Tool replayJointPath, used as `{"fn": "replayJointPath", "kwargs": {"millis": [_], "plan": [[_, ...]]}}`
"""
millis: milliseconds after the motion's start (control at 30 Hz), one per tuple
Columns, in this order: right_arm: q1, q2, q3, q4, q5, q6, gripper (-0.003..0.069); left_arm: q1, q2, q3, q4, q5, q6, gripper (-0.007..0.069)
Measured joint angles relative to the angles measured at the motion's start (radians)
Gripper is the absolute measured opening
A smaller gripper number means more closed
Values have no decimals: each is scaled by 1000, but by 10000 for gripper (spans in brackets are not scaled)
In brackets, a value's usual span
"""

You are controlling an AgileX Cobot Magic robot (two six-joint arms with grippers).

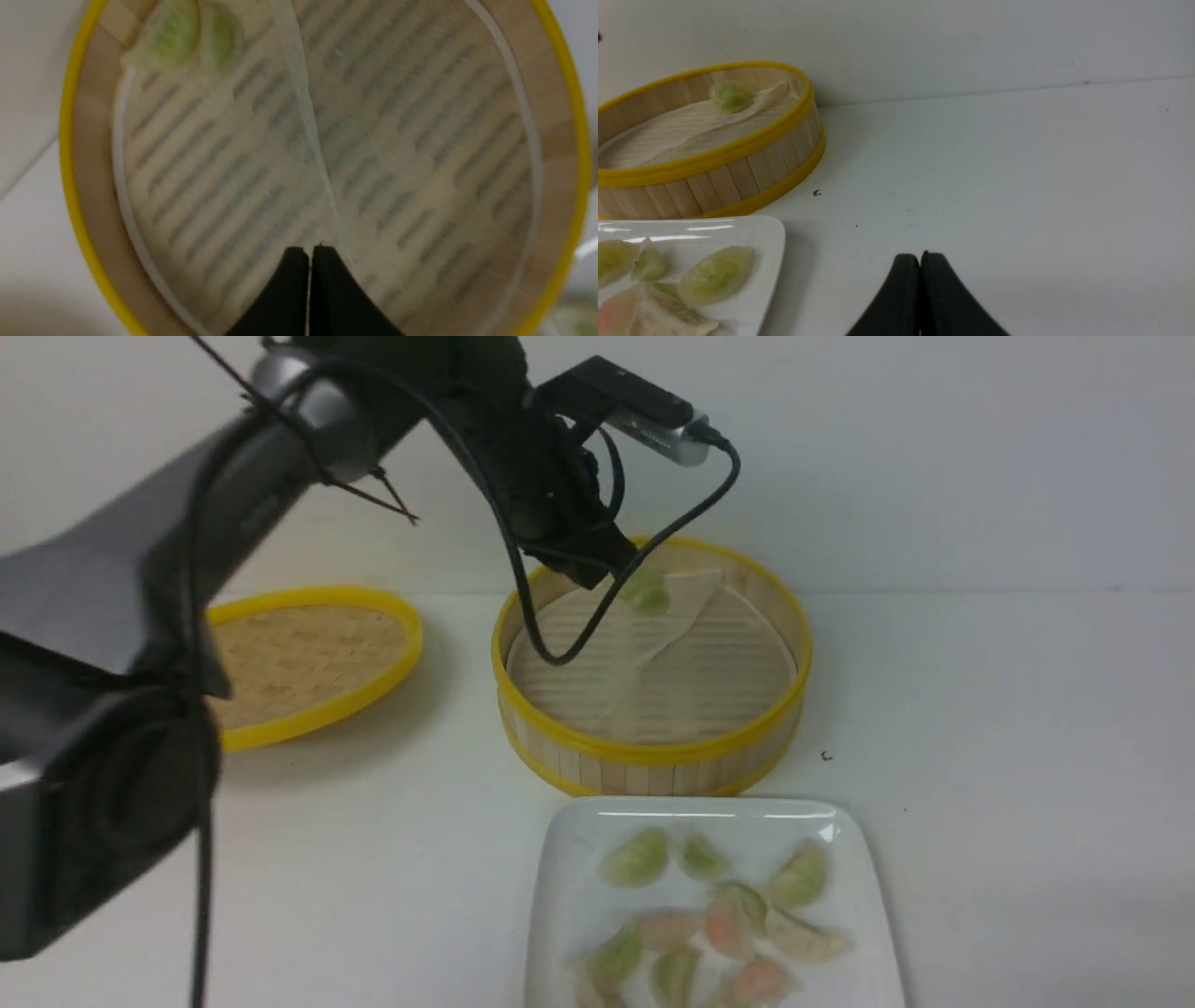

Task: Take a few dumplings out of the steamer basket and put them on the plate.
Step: Use the left arm to grab a dumpling from the steamer

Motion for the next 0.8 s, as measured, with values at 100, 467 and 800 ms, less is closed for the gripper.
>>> {"fn": "replayJointPath", "kwargs": {"millis": [100,467,800], "plan": [[0,0,0,0,0,0,-15,0,151,-203,-9,10,11,-10],[0,0,0,-1,0,0,-15,2,388,-427,-97,-28,176,206],[0,0,0,-2,1,0,-15,6,455,-429,-101,-108,386,507]]}}
